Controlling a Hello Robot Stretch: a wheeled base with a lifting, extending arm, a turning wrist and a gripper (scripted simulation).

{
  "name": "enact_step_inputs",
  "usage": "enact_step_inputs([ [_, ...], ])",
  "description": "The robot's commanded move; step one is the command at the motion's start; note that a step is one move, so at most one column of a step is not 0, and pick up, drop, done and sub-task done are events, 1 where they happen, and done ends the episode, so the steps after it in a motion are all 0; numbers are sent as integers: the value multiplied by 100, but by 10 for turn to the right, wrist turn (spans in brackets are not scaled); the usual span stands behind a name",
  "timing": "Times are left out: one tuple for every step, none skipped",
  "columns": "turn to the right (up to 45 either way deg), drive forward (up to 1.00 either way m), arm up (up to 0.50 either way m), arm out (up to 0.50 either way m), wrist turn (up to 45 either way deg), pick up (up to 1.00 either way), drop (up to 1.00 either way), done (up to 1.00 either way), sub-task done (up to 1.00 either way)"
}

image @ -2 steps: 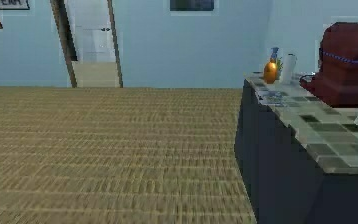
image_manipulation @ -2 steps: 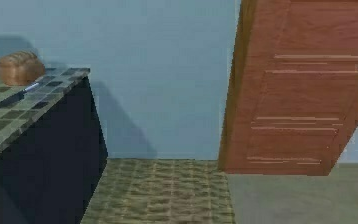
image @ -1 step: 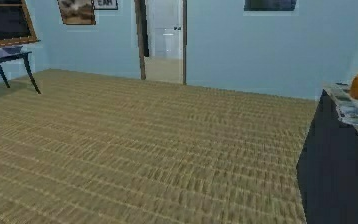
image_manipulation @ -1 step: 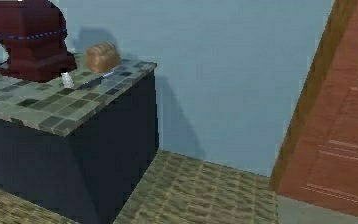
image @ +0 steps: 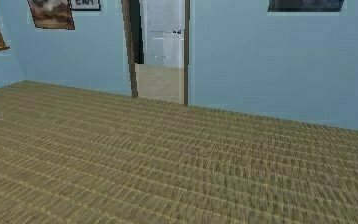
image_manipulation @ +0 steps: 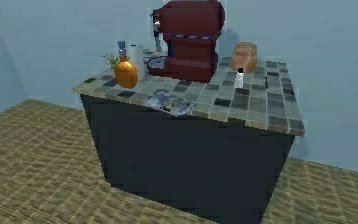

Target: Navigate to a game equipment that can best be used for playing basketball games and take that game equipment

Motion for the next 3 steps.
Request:
enact_step_inputs([
  [-30,0,0,0,0,0,0,0,0],
  [0,100,0,0,0,0,0,0,0],
  [0,100,0,0,0,0,0,0,0],
])
